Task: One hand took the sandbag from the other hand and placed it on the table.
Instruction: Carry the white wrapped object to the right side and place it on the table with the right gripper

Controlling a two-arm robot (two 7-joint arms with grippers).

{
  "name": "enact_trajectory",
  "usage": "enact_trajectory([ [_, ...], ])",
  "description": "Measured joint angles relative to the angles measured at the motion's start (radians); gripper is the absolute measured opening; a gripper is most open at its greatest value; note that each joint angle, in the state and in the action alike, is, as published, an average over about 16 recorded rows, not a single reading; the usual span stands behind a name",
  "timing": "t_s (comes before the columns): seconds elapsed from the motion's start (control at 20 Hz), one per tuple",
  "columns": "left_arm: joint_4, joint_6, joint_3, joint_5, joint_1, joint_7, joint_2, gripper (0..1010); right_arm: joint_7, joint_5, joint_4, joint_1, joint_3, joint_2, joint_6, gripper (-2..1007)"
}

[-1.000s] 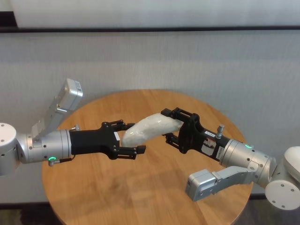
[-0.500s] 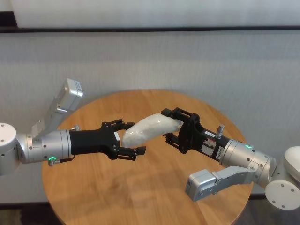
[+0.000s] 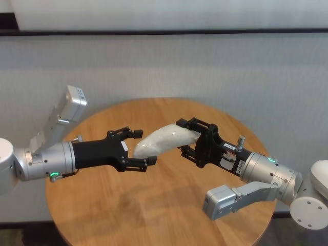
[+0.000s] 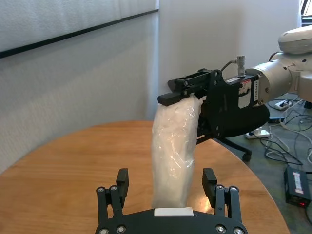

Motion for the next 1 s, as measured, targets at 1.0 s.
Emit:
enact_trajectory([
  [1.0, -0.278, -0.095, -0.118, -0.062, 0.217, 0.207, 0.142, 1000, 0.0, 0.0, 0.0, 0.0, 0.0, 0.0, 0.0, 542],
])
